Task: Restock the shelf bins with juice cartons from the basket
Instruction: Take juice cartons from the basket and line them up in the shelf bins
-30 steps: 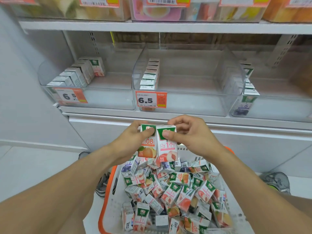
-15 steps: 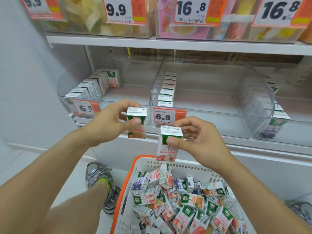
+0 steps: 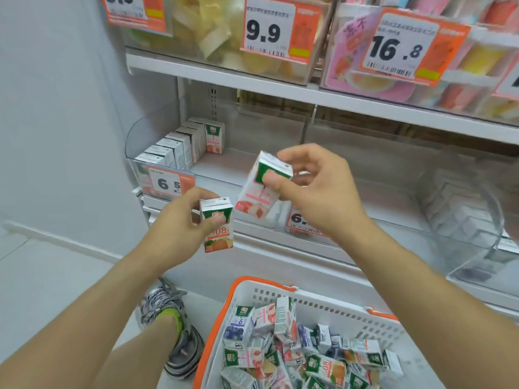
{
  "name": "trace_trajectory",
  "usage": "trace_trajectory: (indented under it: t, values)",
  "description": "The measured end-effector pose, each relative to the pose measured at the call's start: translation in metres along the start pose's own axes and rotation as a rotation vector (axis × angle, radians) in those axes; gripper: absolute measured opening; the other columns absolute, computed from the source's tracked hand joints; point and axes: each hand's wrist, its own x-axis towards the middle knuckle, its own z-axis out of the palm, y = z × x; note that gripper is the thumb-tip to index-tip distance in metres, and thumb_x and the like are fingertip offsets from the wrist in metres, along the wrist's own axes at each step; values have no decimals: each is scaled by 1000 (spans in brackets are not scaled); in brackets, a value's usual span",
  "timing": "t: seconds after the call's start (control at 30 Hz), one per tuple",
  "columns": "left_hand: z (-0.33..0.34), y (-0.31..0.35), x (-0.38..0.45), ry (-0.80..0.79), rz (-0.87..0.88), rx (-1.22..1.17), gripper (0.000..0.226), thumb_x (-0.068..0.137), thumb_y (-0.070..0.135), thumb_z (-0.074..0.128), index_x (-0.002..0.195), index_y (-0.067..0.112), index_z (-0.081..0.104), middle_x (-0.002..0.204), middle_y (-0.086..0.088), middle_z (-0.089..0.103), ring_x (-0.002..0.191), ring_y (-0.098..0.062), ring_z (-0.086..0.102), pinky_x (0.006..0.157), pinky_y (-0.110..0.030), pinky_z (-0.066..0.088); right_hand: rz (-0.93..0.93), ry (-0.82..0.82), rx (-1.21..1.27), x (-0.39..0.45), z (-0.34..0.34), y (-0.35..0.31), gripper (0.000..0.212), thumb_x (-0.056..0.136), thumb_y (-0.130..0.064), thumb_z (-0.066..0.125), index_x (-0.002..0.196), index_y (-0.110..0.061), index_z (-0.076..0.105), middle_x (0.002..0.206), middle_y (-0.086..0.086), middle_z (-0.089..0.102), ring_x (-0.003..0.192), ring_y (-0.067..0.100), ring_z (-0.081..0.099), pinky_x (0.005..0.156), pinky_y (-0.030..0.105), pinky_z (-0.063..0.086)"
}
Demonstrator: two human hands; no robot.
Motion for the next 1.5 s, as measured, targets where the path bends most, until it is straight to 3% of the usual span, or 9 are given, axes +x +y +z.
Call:
trace_trajectory:
  t: [0.17,0.53,0.67,0.87,1.03,1.2,1.3,1.4,1.5]
  values:
    - [-30,-33,-1,79,-17,-116,22,88,23,71,105,35,64,92,19,70,82,-5,66,69,-30,54,-125,71,-197,104,87,-2,32,71,-22,88,93,-24,65,90,-9,68,77,6,63,77,24,55]
    - [-42,-70,11,128,33,-304,25,88,25,69,108,39,64,100,14,71,89,-8,69,68,-16,53,146,-42,-582,279,205,86,35,78,-12,74,113,-9,70,123,7,68,117,22,63,98,27,51]
    - [-35,-54,12,119,69,-364,30,87,28,72,110,42,61,102,16,71,90,-7,68,66,-15,53,173,-22,-716,263,187,73,39,85,-15,65,123,-7,61,133,13,59,128,28,54,98,29,50]
    - [-9,-25,4,124,34,-482,23,88,24,72,104,27,56,98,4,72,78,0,66,53,-9,49,-16,-395,-168,137,97,2,11,88,1,64,94,-7,68,84,8,71,81,28,73,70,41,62]
    - [30,11,2,16,76,-483,26,85,46,64,101,27,59,93,2,74,87,-25,67,69,-25,54,-7,-619,-329,31,4,5,26,93,-33,67,118,-35,60,105,-9,66,89,13,68,75,35,60]
    - [77,58,5,-75,195,-494,22,84,46,69,101,33,63,90,6,74,83,-23,66,68,-27,53,-9,-387,-184,-15,-52,28,37,79,-26,82,109,-31,61,100,-1,65,75,24,70,71,46,59]
    - [99,74,8,-96,254,-487,30,81,49,69,109,39,63,96,9,72,84,-10,65,67,-19,50,-61,-212,-87,-22,-82,39,29,77,-20,82,101,-27,66,95,0,68,69,24,70,65,34,60]
    - [108,75,20,36,316,-260,53,82,57,65,130,42,49,117,16,59,110,1,53,87,-7,40,-101,-51,-152,-19,-113,52,32,79,-17,82,101,-32,64,97,-4,68,72,20,70,67,30,59]
    - [109,69,34,164,347,39,68,79,39,78,139,26,47,129,10,50,124,-10,43,108,-26,34,-44,121,-163,7,-137,72,31,82,-16,80,101,-31,60,104,4,67,72,25,73,68,37,61]
